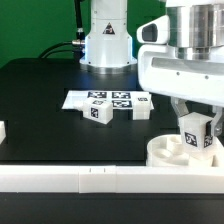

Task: Assemble stool

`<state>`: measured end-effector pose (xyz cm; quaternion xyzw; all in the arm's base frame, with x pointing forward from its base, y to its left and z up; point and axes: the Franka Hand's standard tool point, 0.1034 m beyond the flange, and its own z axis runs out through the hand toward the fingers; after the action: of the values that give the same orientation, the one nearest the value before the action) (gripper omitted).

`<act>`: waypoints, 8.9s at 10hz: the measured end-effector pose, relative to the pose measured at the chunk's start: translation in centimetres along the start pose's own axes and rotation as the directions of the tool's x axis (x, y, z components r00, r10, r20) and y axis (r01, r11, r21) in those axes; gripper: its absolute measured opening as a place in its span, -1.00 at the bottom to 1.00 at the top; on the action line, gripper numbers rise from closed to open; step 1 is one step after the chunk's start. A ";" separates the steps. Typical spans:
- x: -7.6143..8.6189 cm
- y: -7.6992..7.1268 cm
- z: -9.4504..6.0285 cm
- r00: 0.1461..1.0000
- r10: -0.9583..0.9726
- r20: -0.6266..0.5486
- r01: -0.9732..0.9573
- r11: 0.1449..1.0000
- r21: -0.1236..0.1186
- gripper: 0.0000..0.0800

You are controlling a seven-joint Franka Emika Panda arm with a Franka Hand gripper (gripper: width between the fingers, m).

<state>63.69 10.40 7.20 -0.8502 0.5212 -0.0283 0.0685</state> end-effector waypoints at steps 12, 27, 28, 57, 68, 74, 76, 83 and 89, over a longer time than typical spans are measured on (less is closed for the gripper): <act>-0.9 0.5 -0.8 0.919 0.386 0.084 -0.390 0.920 0.034 0.55; 0.1 0.3 -2.2 -0.045 -0.996 0.079 0.999 -0.046 -0.003 0.62; 0.2 0.4 -2.2 -0.094 -0.993 0.073 0.996 -0.094 -0.003 0.62; -2.3 -0.1 0.6 0.941 0.336 0.040 -0.334 0.941 -0.054 -0.16; -2.9 -0.1 -1.2 0.976 0.194 0.102 -0.192 0.981 -0.024 0.60; -3.0 0.3 -1.8 0.859 -0.508 0.057 0.509 0.861 0.005 0.62; -3.4 0.6 -1.4 0.601 -0.797 0.061 0.799 0.602 -0.011 0.62; -4.2 0.9 -1.3 -0.248 -0.960 0.127 0.968 -0.249 0.003 0.62; -3.6 1.4 -0.4 -0.700 -0.694 0.169 0.709 -0.704 0.045 0.62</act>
Offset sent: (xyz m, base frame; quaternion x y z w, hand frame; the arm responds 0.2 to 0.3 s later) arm 0.0000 0.0000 0.0000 0.0000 0.0000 0.1938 0.9810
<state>60.73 12.95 7.44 -0.8101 -0.5855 0.0080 -0.0316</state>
